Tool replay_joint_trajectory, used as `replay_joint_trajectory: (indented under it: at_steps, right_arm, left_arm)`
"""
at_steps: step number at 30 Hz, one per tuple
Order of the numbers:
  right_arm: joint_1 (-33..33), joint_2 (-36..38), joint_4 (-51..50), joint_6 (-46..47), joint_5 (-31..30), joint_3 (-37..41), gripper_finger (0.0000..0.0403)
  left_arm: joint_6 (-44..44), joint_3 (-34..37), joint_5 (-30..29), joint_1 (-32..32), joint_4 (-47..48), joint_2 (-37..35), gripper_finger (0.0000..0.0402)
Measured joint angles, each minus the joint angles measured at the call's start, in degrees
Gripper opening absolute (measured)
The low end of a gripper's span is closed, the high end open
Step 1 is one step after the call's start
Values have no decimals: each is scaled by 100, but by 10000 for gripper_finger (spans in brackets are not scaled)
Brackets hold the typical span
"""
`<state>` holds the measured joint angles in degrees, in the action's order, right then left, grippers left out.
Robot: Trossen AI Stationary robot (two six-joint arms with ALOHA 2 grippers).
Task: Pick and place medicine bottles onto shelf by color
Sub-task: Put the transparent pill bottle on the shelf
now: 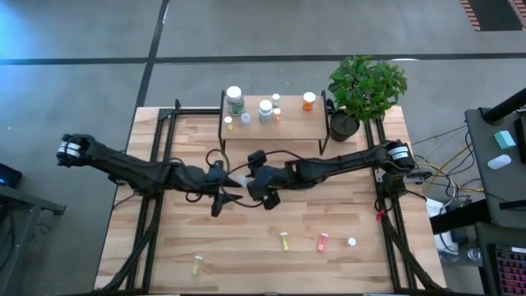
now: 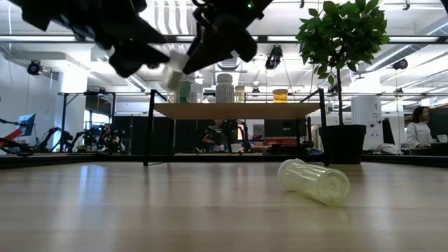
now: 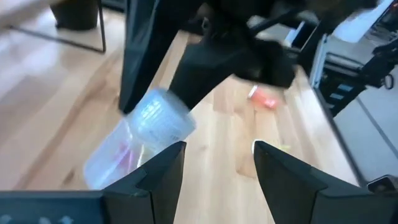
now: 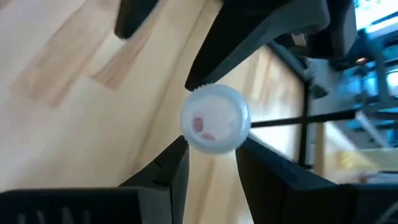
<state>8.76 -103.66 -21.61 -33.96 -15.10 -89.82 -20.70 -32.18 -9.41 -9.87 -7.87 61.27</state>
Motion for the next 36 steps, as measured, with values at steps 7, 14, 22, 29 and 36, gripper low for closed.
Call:
replay_joint_trajectory:
  at_steps: [7, 14, 22, 29, 36]
  right_arm:
    - [74, -4, -184, 683, 843, -18, 116]
    - [95, -146, -420, 1130, 1076, 20, 116]
    - [32, -62, -732, 1791, 531, 91, 116]
    - [-338, -55, -1570, 2668, 314, 175, 116]
    - [-472, 466, -1524, 2941, 520, 924, 116]
  left_arm:
    - [-137, 29, -294, 15, -487, 808, 183]
    - [-158, -5, 7, 12, -1186, 1495, 183]
    - [-165, 22, 218, -28, -1252, 1463, 183]
    - [368, 57, 105, -25, -1229, 949, 183]
    - [910, 474, -136, -22, -1377, 108, 183]
